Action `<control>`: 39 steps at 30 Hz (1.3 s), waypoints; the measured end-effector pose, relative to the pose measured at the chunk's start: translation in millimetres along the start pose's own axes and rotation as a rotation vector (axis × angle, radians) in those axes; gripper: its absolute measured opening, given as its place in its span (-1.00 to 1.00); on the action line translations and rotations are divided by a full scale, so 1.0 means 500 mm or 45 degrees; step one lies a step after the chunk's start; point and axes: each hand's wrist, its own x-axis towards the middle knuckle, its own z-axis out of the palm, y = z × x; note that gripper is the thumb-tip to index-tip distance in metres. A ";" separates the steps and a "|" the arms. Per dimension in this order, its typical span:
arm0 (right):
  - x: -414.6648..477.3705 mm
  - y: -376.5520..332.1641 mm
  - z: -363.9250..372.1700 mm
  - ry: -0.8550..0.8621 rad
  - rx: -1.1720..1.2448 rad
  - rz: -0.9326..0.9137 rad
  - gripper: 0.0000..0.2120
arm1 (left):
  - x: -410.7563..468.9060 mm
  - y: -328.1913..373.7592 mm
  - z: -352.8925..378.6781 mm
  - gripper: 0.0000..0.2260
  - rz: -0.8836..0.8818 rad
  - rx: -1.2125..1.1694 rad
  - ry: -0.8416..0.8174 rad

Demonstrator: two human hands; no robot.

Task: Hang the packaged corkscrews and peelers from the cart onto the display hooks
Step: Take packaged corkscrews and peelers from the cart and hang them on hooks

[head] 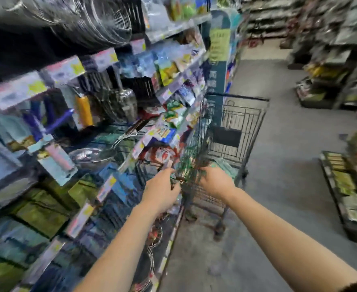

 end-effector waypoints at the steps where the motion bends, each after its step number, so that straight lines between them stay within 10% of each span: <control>1: 0.017 0.018 0.000 -0.001 0.001 0.030 -0.59 | 0.030 0.004 0.013 -0.54 0.011 0.012 -0.022; 28: 0.788 0.421 0.075 -0.406 0.055 0.649 -0.52 | 0.958 0.034 0.375 -0.54 -0.021 0.096 -0.640; 39: 1.154 0.686 0.179 -0.651 0.090 0.603 -0.51 | 1.193 0.090 0.584 -0.55 -0.509 -0.074 -0.677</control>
